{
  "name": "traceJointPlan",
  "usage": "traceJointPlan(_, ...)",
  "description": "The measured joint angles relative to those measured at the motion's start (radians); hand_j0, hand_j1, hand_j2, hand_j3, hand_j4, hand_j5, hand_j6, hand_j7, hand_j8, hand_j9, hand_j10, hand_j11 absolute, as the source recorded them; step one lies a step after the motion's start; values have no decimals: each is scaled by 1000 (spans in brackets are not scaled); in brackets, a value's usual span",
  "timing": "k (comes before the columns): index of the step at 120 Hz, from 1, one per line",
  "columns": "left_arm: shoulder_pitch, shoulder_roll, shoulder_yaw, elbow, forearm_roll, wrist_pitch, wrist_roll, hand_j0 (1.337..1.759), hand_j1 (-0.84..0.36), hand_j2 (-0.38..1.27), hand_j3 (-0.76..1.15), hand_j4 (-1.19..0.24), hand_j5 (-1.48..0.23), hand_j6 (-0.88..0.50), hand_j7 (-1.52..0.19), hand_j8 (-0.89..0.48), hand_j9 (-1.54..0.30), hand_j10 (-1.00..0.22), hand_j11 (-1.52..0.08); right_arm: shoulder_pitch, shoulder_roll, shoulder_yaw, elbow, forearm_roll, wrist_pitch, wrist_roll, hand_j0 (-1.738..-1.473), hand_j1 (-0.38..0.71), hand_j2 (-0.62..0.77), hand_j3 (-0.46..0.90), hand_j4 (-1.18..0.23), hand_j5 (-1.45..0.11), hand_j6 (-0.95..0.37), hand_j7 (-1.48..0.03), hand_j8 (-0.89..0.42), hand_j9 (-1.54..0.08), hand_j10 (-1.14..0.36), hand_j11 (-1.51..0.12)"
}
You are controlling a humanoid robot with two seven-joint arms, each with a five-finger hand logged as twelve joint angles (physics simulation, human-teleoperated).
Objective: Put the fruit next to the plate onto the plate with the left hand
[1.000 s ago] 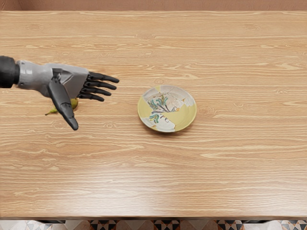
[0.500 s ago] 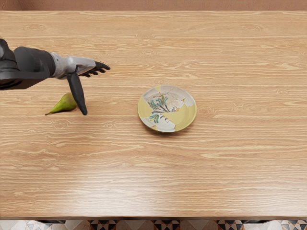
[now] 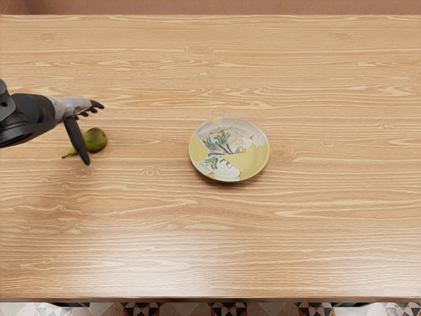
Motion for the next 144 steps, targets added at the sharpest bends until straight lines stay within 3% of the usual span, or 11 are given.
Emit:
traceJointPlan(24,1,-20,1,29,44,30,0,1658,252,18,0,-86,-107,-88,-107,-87,-107,-86,-106,0,0,0,0,0,0,0,-1658,-349,0,0,0,0,0,0,0,0,0,0)
traceJointPlan(95,0,-159,15,228,67,35,0,1658,174,32,0,-152,-193,-153,-192,-153,-192,-151,-192,0,0,0,0,0,-1,0,-1658,-349,0,0,0,0,0,0,0,0,0,0)
traceJointPlan(144,-7,-204,16,263,86,35,0,1658,109,42,0,-205,-262,-206,-262,-206,-262,-204,-262,0,0,0,0,0,0,0,-1658,-349,0,0,0,0,0,0,0,0,0,0)
